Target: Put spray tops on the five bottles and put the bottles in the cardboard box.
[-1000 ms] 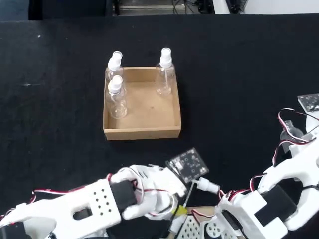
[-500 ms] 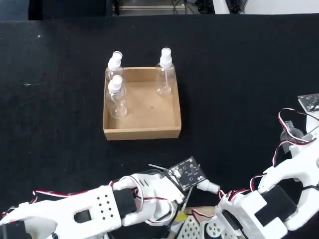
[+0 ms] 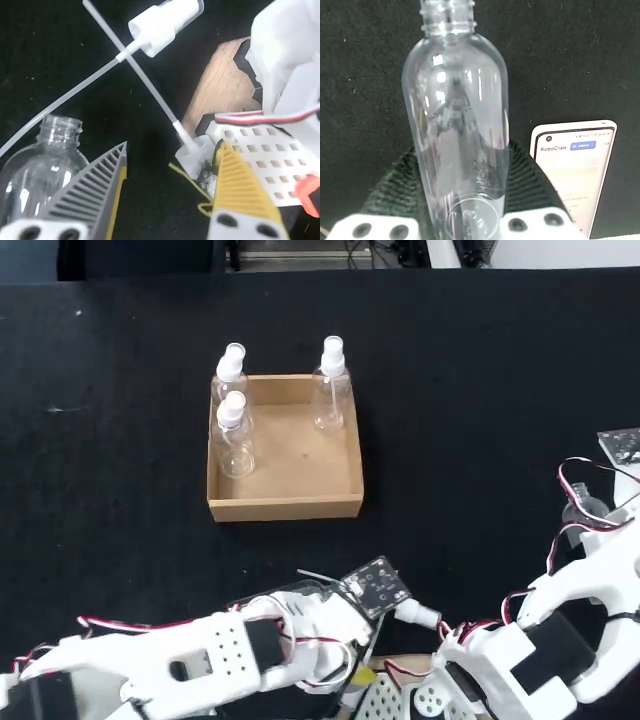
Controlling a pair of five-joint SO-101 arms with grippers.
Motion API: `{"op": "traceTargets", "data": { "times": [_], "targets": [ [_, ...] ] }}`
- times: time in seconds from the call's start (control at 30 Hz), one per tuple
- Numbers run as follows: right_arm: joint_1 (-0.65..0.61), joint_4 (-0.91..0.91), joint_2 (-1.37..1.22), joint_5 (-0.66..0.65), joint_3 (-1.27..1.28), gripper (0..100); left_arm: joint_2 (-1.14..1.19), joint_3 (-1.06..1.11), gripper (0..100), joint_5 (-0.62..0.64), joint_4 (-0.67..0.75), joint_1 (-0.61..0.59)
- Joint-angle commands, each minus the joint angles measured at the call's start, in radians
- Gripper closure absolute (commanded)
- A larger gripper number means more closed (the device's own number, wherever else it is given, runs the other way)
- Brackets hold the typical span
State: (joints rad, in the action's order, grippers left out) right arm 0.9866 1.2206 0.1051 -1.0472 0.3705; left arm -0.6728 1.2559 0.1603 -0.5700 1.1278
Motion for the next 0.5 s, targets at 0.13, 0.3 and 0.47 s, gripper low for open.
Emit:
{"op": "traceTargets", "data": {
  "times": [0.13,0.3,0.47],
  "targets": [
    [0.018,-0.008,0.056,-0.011,-0.053,98.8,0.077,-0.101,74,-0.002,-0.107,0.005],
    [0.018,-0.008,0.056,-0.011,-0.053,98.8,0.075,-0.127,74,-0.023,-0.247,-0.07],
    [0.018,-0.008,0.056,-0.012,-0.053,98.8,0.075,-0.274,74,-0.183,-0.474,-0.197]
  ]
}}
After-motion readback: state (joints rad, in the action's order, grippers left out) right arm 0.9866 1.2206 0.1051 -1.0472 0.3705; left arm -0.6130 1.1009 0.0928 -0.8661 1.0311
